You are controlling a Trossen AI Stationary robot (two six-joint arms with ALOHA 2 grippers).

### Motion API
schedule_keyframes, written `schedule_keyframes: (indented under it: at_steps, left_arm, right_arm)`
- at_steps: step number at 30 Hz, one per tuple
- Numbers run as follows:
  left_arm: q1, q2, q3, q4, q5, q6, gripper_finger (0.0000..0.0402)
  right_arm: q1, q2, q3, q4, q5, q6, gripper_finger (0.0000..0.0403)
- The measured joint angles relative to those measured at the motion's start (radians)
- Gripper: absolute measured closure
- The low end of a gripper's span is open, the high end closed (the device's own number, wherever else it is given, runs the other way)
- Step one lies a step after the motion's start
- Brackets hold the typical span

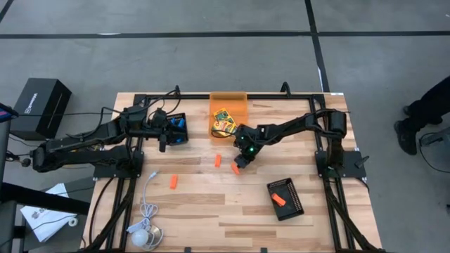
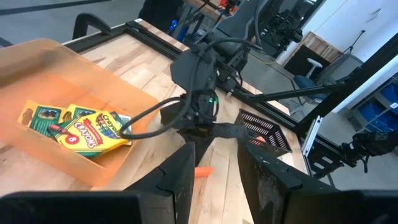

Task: Pick & Place School Supplies
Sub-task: Put the orange eraser into the bottom black bin

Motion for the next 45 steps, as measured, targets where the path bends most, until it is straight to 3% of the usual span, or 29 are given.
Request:
schedule_keyframes:
  at_steps: [7,12,16,26,30,35,45]
  left_arm:
    - [0.0,0.0,0.0,0.0,0.0,0.0,0.0284]
    - [0.0,0.0,0.0,0.004,0.0,0.0,0.0284]
    - [0.0,0.0,0.0,0.02,0.0,0.02,0.0284]
    - [0.001,0.0,0.0,0.04,0.001,0.038,0.0284]
    - [0.001,0.0,0.0,0.04,0.003,0.044,0.0284]
    - [0.001,0.0,0.0,0.042,0.05,0.045,0.0284]
    - [0.0,0.0,0.0,0.04,0.157,0.057,0.0284]
  right_arm:
    - [-0.042,-0.044,-0.002,-0.006,0.074,-0.006,0.0403]
    - [-0.065,-0.155,-0.006,-0.067,0.224,-0.023,0.0403]
    - [-0.059,-0.259,-0.003,-0.088,0.215,-0.021,0.04]
    - [0.079,-0.448,0.0,-0.113,0.256,0.224,0.0295]
    - [0.168,-0.44,-0.001,-0.132,0.347,0.348,0.0268]
    - [0.241,-0.369,0.01,-0.133,0.347,0.448,0.0239]
    - [0.233,-0.167,0.234,-0.257,0.346,0.383,0.0188]
